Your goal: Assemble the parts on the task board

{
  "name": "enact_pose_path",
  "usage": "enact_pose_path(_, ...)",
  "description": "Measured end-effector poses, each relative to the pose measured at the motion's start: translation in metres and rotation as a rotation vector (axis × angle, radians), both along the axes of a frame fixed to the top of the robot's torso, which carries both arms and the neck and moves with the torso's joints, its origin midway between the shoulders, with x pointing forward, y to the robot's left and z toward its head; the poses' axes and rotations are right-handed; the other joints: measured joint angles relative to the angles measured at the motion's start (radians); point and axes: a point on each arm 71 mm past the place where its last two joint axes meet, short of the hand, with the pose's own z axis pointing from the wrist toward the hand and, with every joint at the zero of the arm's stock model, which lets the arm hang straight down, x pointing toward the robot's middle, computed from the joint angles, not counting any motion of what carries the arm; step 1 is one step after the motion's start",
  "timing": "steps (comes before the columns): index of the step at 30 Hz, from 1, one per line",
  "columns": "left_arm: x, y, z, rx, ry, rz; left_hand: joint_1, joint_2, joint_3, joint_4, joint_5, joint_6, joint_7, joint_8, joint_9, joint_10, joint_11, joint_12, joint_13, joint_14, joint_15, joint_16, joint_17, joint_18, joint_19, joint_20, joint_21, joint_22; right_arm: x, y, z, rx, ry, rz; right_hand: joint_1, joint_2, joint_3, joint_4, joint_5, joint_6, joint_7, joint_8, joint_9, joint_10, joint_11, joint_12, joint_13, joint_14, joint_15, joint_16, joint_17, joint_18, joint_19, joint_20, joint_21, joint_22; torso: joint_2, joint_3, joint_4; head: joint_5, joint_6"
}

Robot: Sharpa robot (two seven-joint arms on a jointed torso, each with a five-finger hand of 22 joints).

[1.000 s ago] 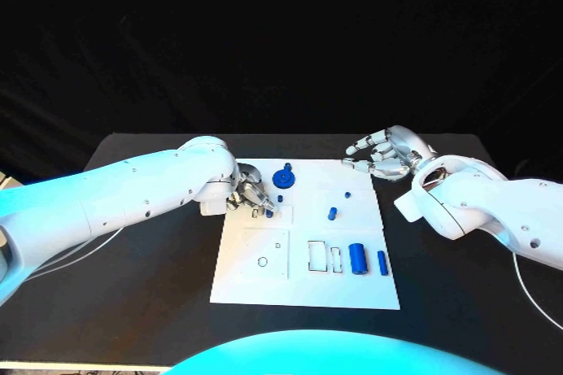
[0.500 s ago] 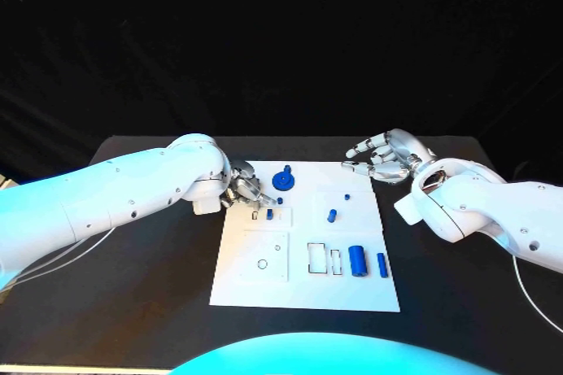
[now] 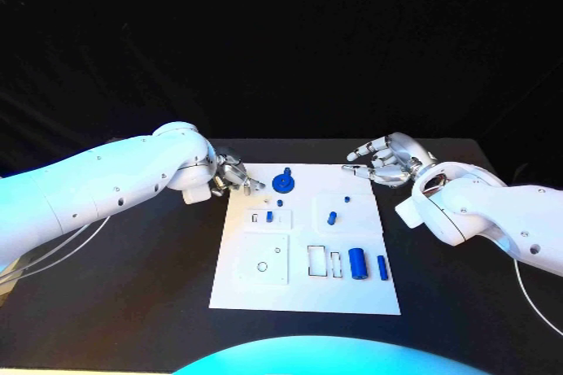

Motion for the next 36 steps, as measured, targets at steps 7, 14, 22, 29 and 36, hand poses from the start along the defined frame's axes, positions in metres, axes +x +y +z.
enact_pose_path(7, 0.015, 0.004, 0.011, 0.004, -0.030, 0.036, 0.033, 0.012, -0.002, -0.001, 0.000, -0.007, 0.007, -0.018, -0.013, -0.028, 0.007, -0.018, -0.028, -0.001, 0.006, -0.008, 0.000, 0.000, -0.012, 0.012, -0.011, -0.019, 0.000, 0.000, 0.000, 0.000, 0.000, -0.001, 0.000, 0.000, 0.000, 0.000, 0.000, 0.000, 0.000, 0.000, 0.000, 0.000, 0.000, 0.000, 0.001, 0.000, 0.000, 0.000, 0.000, 0.000, 0.000, 0.000, 0.000, 0.000, 0.003, -0.0005, -0.0013, 0.001, 0.004)
enact_pose_path(14, 0.025, -0.003, 0.013, 0.009, -0.042, 0.043, 0.045, 0.014, -0.002, -0.001, 0.000, -0.013, 0.013, -0.029, -0.020, -0.053, 0.014, -0.043, -0.063, 0.000, 0.007, -0.017, 0.000, 0.000, -0.022, 0.015, -0.021, -0.034, 0.000, 0.000, 0.000, 0.000, 0.001, 0.000, 0.000, 0.000, 0.000, 0.000, 0.000, 0.000, 0.000, 0.000, 0.000, 0.000, 0.000, 0.000, 0.001, 0.000, 0.000, 0.000, 0.000, 0.000, 0.000, 0.000, 0.000, 0.000, 0.004, -0.0005, -0.0010, 0.000, 0.001)
enact_pose_path(22, 0.034, -0.006, 0.011, 0.034, -0.047, 0.050, 0.051, 0.013, -0.002, -0.001, 0.000, -0.017, 0.017, -0.038, -0.026, -0.071, 0.017, -0.061, -0.088, 0.000, 0.015, -0.017, 0.000, 0.000, -0.025, 0.018, -0.024, -0.039, 0.001, 0.002, 0.000, 0.001, 0.001, 0.001, 0.000, 0.000, 0.000, 0.000, 0.000, 0.000, 0.000, 0.000, 0.000, 0.000, 0.000, 0.000, 0.001, 0.000, 0.000, 0.000, 0.000, 0.000, 0.000, 0.000, 0.000, 0.000, 0.004, -0.0010, 0.0001, 0.003, -0.002)
enact_pose_path(29, 0.039, -0.009, 0.007, 0.058, -0.038, 0.043, 0.051, 0.013, -0.002, -0.001, 0.000, -0.018, 0.018, -0.043, -0.029, -0.078, 0.017, -0.065, -0.097, 0.000, 0.015, -0.020, 0.000, 0.000, -0.031, 0.016, -0.024, -0.041, 0.001, 0.003, -0.001, 0.002, 0.001, 0.003, 0.000, 0.000, 0.000, 0.000, 0.000, 0.000, 0.000, 0.000, 0.000, 0.000, 0.000, 0.000, 0.001, 0.000, 0.000, 0.000, 0.000, 0.000, 0.000, 0.000, 0.000, 0.000, 0.004, -0.0010, -0.0004, 0.004, -0.004)
enact_pose_path(36, 0.042, -0.013, 0.003, 0.078, -0.030, 0.031, 0.051, 0.013, -0.002, -0.001, 0.000, -0.018, 0.018, -0.043, -0.030, -0.078, 0.017, -0.065, -0.097, 0.000, 0.014, -0.020, 0.000, 0.000, -0.030, 0.016, -0.024, -0.041, 0.001, 0.004, -0.001, 0.003, 0.001, 0.005, 0.000, 0.000, 0.000, 0.000, 0.000, 0.000, 0.000, 0.000, 0.000, 0.000, 0.000, 0.000, 0.001, 0.000, 0.000, 0.000, 0.000, 0.000, 0.000, 0.000, 0.000, 0.000, 0.004, -0.0010, -0.0012, 0.004, -0.005)
